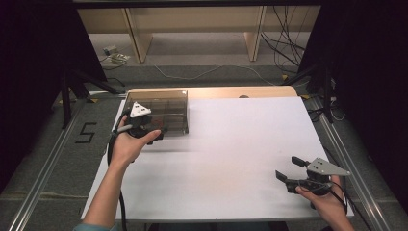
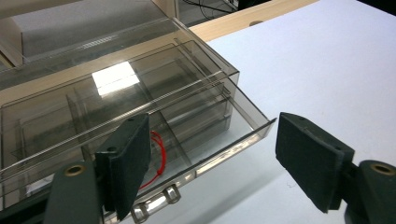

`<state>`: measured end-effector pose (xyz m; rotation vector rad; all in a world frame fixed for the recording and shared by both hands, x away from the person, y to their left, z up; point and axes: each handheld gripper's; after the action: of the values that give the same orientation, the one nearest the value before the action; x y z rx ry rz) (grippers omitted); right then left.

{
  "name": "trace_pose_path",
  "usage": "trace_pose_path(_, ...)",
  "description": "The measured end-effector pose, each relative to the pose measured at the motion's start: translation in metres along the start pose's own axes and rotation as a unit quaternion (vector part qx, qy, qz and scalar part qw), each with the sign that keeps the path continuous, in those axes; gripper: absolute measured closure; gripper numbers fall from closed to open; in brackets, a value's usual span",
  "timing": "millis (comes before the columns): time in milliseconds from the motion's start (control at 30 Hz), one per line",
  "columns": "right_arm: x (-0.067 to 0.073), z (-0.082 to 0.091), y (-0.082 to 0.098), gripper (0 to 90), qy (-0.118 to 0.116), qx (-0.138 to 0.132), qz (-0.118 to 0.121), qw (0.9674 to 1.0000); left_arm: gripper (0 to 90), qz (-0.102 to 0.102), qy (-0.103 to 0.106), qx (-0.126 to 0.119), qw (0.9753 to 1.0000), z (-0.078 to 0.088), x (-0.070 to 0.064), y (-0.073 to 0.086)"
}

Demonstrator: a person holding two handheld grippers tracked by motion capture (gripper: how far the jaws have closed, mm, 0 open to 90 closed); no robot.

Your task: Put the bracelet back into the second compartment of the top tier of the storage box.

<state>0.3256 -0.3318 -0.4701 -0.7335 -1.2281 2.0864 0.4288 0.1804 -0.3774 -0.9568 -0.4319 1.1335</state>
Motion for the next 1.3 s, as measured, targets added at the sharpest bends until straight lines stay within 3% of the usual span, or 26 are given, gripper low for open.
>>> trace_pose_path(400, 0.001, 0.0, 0.0, 16.5, -0.001, 0.001, 0.0, 1.0, 26.9, 0.01, 0.013, -0.02, 0.9997, 0.0, -0.011, 0.018)
trace_pose_path(767, 0.001, 0.0, 0.0, 16.5, -0.001, 0.0, 0.002, 1.0, 26.7, -0.008, 0.036, -0.029, 0.9989, 0.008, -0.026, 0.03)
trace_pose_path(1300, 0.001, 0.0, 0.0, 16.5, -0.001, -0.001, 0.003, 1.0, 26.8, -0.032, 0.06, -0.034, 0.9971, 0.015, -0.038, 0.072)
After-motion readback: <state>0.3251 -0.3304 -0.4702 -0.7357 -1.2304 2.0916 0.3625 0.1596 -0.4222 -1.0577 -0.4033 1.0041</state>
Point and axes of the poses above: each handheld gripper's, and its own axes: z roughly backward along the jaws, y roughly out of its underside, x roughly to its left, and after that the axes turned 11 degrees about z, right-handed
